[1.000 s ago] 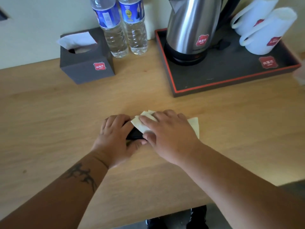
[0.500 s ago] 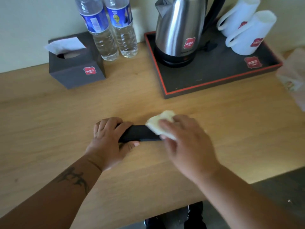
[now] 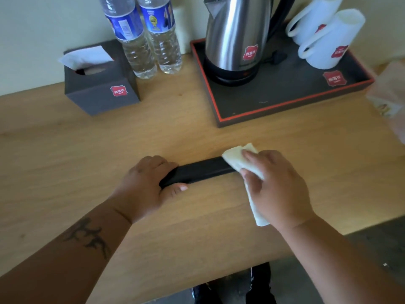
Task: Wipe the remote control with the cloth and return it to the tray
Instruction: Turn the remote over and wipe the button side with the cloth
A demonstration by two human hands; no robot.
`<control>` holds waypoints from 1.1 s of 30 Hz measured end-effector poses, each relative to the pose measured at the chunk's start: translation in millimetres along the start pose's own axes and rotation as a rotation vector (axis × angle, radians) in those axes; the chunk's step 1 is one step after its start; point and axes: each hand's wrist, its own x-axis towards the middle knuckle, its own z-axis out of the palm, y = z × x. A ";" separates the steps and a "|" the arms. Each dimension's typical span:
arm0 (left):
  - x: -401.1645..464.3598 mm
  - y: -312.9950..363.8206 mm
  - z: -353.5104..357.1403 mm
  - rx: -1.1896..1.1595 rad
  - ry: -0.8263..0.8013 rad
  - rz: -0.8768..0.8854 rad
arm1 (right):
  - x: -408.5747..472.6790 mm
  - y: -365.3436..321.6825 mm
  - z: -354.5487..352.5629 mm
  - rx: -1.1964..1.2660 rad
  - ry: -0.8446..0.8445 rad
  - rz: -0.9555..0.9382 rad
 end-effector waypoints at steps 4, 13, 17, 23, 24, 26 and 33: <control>10.5 14.6 -17.1 -0.104 -0.021 -0.123 | 13.8 -29.5 -8.9 0.070 0.120 0.017; 15.8 14.6 -5.4 -0.237 -0.075 -0.213 | 22.3 -103.7 30.4 0.064 0.001 -0.267; 23.8 18.4 -11.7 -0.356 -0.067 -0.243 | 33.5 -61.2 15.9 0.013 0.043 -0.175; 25.0 21.6 -18.8 -0.370 -0.102 -0.297 | 42.3 10.6 -3.4 0.003 0.114 0.050; 25.7 20.6 -20.2 -0.397 -0.093 -0.316 | 45.0 20.1 -3.1 0.018 0.093 0.125; 23.7 18.3 -22.9 -0.411 -0.076 -0.342 | 48.3 33.3 -0.5 0.099 0.026 0.245; -1.4 12.0 -9.0 -0.134 0.156 -0.183 | 55.3 13.6 -9.5 0.276 0.048 0.158</control>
